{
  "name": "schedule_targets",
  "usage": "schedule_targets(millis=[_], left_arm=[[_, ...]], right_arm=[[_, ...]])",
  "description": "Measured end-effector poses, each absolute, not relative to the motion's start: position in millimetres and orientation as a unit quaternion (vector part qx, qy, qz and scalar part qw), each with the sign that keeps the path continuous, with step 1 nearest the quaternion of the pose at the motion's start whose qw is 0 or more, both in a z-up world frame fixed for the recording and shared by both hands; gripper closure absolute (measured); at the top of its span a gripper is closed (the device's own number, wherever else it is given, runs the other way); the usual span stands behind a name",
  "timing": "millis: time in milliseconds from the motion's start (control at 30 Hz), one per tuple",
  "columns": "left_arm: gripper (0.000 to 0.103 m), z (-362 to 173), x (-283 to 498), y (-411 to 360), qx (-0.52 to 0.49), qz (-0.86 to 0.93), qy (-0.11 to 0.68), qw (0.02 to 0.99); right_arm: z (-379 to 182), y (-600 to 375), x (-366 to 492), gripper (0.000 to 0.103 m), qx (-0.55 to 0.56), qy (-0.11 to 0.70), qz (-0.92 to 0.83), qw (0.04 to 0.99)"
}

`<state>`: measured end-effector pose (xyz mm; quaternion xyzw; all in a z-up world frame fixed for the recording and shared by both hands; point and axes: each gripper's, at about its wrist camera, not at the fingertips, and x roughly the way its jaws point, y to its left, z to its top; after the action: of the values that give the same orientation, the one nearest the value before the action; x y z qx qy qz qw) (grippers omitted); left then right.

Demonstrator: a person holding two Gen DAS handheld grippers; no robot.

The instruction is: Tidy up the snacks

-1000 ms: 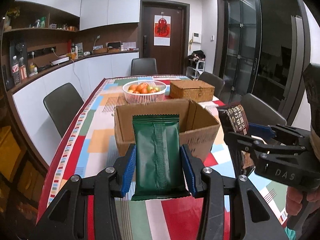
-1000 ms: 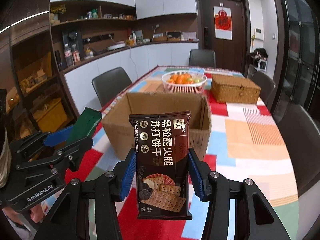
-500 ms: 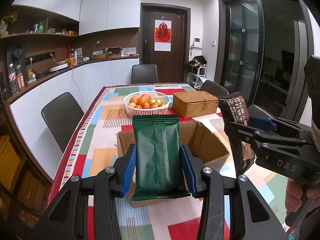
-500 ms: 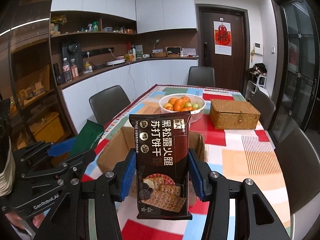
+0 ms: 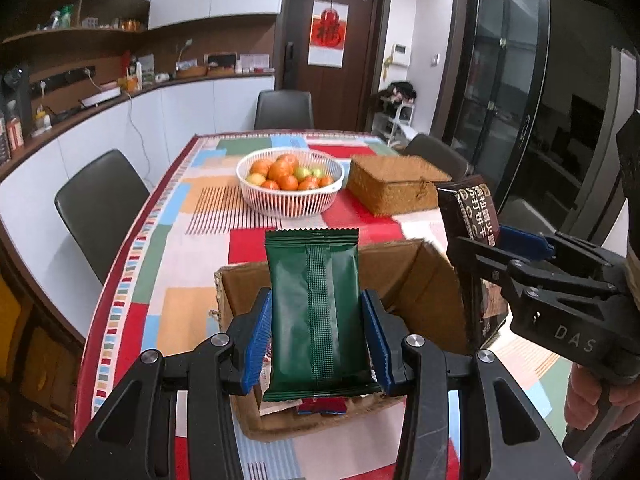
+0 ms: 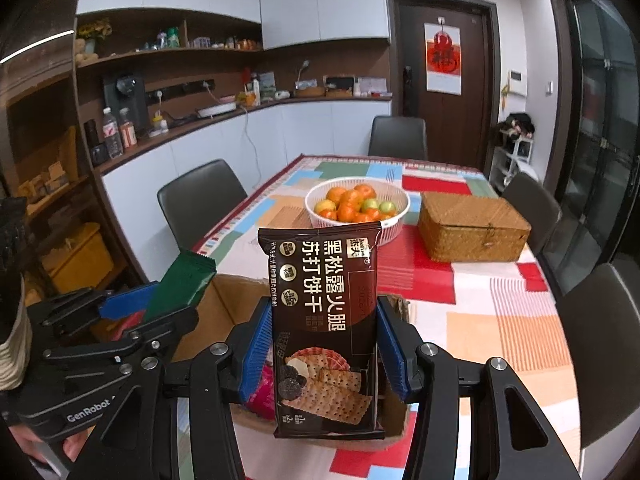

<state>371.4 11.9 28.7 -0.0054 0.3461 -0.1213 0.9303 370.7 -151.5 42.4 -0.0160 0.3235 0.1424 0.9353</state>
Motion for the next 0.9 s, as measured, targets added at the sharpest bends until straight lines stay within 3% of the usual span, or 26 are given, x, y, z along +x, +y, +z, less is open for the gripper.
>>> schedule_targets(millis=[367,600,900], left_arm=[[0.056,-21,396,9,0.011,-0.093,0.407,0.909],[0.041,-12,369,8,0.03,-0.076,0.383,0.92],[0.026,23,297,4,0.043,-0.051,0.314,0.947]], right_arm=[[-5,-147,414,0.052,-0.038,0.399,0.115,0.909],[-17,-152,397,0.038,-0.042,0.41,0.108,0.905],[11,-161,324,0.023,-0.049,0.341,0.09,0.934]])
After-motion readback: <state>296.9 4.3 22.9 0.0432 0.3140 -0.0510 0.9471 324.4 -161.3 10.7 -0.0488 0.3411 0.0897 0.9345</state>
